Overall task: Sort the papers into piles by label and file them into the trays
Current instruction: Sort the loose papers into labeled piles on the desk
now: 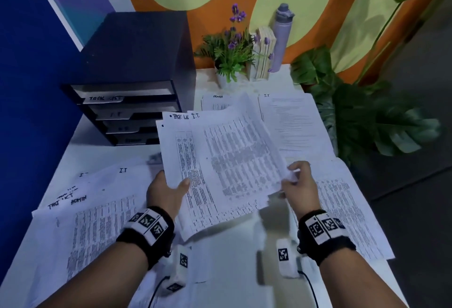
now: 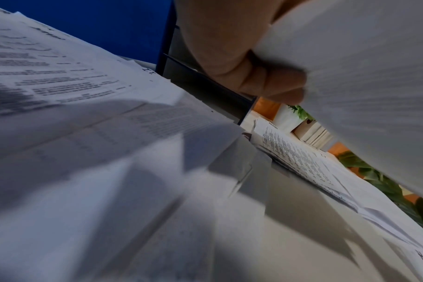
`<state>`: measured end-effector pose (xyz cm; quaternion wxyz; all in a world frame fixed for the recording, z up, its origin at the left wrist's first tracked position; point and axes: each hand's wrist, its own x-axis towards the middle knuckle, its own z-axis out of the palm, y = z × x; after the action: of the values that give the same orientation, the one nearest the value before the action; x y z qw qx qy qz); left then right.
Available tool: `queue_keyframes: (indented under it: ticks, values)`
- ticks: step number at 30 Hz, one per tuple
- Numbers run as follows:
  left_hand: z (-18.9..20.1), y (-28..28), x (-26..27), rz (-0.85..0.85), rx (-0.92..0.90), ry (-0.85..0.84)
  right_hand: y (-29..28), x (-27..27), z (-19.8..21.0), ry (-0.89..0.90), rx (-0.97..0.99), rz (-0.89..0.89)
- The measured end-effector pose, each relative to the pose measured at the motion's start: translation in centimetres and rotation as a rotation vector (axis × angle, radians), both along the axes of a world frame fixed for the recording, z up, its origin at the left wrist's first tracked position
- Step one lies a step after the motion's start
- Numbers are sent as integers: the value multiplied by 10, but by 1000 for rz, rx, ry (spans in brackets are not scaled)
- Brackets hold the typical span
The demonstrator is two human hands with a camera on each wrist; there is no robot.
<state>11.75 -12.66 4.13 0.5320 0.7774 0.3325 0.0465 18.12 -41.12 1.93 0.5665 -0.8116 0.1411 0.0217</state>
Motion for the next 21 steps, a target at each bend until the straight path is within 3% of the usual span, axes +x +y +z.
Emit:
queue_keyframes:
  ticks: [6,13,19,21]
  values:
    - [-10,-9,13,-6,25,9,-49,86,-19,73,-85,-264]
    - [-14,-11,13,33,28,27,-93,155,-46,148,-202,-361]
    - [-18,-10,8,45,26,53,-102,164,-43,104,-347,-329]
    - [-19,-10,6,44,23,59,-94,153,-31,86,-478,-261]
